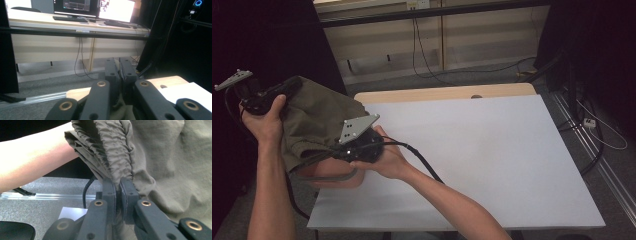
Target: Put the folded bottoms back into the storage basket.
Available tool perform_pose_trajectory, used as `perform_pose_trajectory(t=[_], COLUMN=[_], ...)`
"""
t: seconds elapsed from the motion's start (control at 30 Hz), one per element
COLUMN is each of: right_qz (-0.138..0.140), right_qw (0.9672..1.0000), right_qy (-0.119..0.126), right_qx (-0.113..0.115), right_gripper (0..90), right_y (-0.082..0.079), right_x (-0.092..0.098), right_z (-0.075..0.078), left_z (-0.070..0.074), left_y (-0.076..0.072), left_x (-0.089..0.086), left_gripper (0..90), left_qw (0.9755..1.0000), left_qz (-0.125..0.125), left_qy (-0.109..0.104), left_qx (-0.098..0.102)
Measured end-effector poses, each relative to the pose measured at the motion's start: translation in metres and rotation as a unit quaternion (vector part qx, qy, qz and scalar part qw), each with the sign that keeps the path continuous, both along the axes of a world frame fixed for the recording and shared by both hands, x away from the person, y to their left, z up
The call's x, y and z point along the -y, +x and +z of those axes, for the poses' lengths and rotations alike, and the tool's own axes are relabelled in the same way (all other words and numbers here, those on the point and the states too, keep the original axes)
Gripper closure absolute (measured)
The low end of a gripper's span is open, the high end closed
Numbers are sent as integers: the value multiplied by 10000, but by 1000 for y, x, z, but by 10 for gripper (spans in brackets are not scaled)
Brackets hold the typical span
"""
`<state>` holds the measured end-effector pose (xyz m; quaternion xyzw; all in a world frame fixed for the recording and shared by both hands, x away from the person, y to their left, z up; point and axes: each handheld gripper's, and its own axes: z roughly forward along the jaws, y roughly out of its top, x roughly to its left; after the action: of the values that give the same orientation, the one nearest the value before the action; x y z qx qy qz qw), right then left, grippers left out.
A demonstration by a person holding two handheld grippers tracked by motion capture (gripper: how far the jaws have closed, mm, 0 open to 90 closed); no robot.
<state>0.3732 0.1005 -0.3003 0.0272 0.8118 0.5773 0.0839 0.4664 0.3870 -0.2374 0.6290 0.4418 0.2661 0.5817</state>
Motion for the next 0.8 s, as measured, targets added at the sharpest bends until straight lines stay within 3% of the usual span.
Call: perform_pose_trajectory(t=[0.17, 0.43, 0.8], right_qz=[-27, -109, -177], right_qw=[10000, 9997, 9993], right_qy=[-64, -212, -221], right_qx=[-13, -108, -229], right_gripper=[841, 842, 841], right_y=[2, 8, 12], right_x=[-5, -12, -22], right_z=[-3, -13, -24], left_z=[-4, -20, -33], left_y=[8, 23, 31], left_x=[0, 1, -13], left_gripper=[867, 867, 868], left_qw=[9999, 9996, 9991], left_qz=[-67, -140, -71], left_qy=[132, 112, 109], left_qx=[-74, -217, -399])
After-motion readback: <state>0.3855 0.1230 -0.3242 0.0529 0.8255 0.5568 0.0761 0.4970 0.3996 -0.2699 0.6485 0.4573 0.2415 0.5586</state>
